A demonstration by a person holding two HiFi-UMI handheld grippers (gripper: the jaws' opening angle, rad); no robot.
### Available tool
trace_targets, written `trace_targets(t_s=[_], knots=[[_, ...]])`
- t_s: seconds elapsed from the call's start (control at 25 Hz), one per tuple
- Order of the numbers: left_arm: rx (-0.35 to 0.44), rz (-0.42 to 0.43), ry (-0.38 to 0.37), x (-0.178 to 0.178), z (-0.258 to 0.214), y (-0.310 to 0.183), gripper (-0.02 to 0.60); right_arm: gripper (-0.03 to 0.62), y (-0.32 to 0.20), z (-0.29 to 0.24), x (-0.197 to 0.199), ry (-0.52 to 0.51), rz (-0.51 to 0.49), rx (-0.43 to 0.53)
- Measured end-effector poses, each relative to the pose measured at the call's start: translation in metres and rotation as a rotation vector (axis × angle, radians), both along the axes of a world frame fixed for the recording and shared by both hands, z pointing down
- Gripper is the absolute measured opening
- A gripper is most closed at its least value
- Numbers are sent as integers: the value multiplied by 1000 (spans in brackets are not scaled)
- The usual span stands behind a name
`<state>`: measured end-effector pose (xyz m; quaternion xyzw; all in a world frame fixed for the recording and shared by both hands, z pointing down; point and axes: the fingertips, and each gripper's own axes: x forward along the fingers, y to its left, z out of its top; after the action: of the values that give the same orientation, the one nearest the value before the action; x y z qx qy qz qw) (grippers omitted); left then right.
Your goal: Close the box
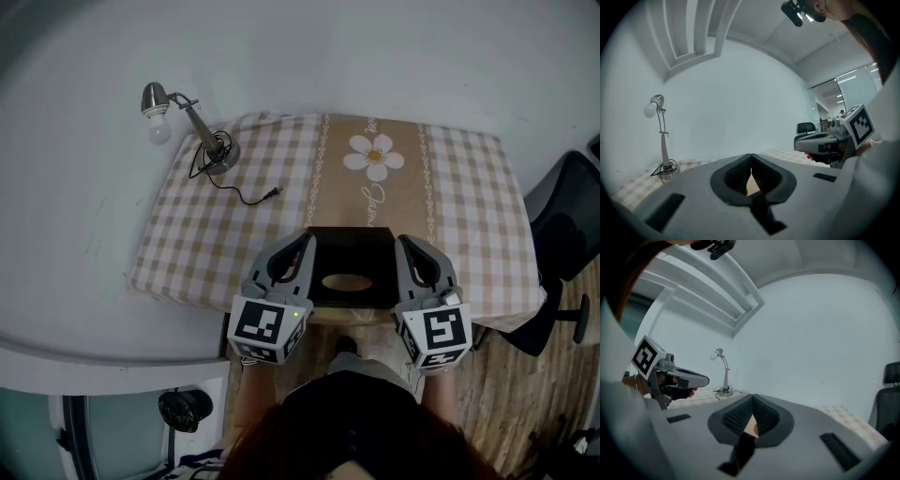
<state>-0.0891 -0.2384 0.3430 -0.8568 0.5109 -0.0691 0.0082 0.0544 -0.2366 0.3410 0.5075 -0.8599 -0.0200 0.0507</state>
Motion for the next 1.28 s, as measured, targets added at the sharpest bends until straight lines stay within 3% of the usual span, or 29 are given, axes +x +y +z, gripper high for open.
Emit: trace_targets(t_s=[0.68, 1.28], knots=[[-78, -67, 17, -24, 28, -37, 26, 17, -47, 31, 27, 25, 12, -68], [-195, -85, 0, -54, 66, -64, 26, 17, -81, 83, 32, 42, -6, -256]])
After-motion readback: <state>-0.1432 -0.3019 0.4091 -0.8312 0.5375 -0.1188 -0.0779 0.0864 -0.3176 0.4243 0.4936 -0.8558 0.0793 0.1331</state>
